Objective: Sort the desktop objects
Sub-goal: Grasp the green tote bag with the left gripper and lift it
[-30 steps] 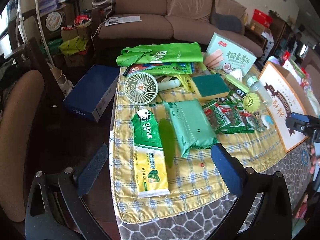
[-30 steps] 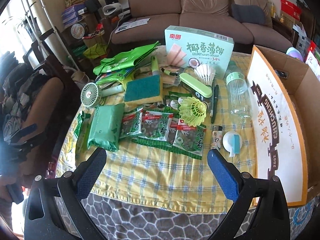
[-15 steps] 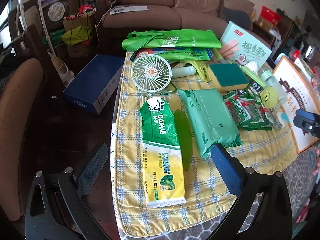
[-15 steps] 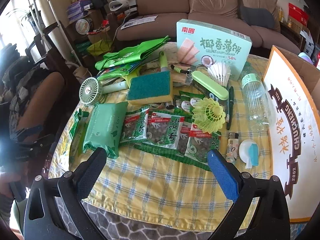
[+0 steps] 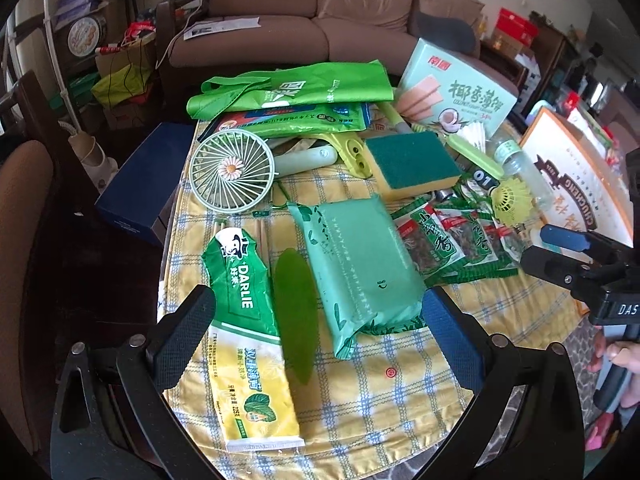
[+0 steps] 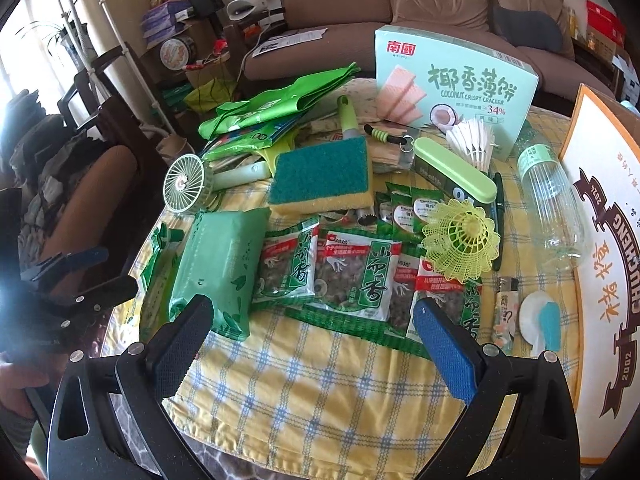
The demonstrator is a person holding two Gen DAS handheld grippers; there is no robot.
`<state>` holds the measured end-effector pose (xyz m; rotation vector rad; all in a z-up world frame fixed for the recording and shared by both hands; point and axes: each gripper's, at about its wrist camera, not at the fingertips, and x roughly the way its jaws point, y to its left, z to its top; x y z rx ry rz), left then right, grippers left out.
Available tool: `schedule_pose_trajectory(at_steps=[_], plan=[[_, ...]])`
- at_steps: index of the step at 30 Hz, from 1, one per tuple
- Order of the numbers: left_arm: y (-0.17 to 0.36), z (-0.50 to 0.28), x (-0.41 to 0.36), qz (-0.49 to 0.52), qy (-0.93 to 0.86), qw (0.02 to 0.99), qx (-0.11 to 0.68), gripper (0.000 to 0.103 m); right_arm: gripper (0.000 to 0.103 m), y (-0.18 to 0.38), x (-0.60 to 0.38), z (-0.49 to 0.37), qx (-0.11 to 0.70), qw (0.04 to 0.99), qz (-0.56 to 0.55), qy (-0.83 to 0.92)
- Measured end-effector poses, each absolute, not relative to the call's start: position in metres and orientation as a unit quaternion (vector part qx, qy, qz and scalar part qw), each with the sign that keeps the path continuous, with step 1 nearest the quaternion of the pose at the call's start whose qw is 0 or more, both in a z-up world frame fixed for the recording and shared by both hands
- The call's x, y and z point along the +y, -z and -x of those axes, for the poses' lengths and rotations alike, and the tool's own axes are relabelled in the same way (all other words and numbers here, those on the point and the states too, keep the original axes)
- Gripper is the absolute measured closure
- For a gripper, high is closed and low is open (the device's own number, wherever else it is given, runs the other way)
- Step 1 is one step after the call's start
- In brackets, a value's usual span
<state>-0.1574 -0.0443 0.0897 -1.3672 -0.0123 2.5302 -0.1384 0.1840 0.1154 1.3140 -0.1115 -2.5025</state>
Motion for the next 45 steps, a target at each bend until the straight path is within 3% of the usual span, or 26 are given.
schedule_pose_trajectory(at_steps=[21,26,33,39,45], plan=[[-0.15,0.3,0.025,0.417,-0.893,0.167,0.004,0.0,0.002,-0.18,0.266,0.256,-0.045,0.103,-0.389,0.915],[-0.135,0.332,-0.005,0.436,-0.888,0.139,-0.045,0.0,0.003,-0.174,0.26,0.283,-0.106,0.15,-0.392,0.901],[-0.098,0.352,-0.053,0.466,-0.865,0.122,-0.143,0.0,0.014,-0.149,0.208,0.325,-0.209,0.223,-0.407,0.861],[-0.08,0.359,-0.073,0.462,-0.861,0.119,-0.176,0.0,0.027,-0.118,0.185,0.357,-0.285,0.224,-0.423,0.831],[-0.064,0.364,-0.086,0.466,-0.844,0.143,-0.224,0.003,0.029,-0.086,0.185,0.372,-0.353,0.216,-0.427,0.804]])
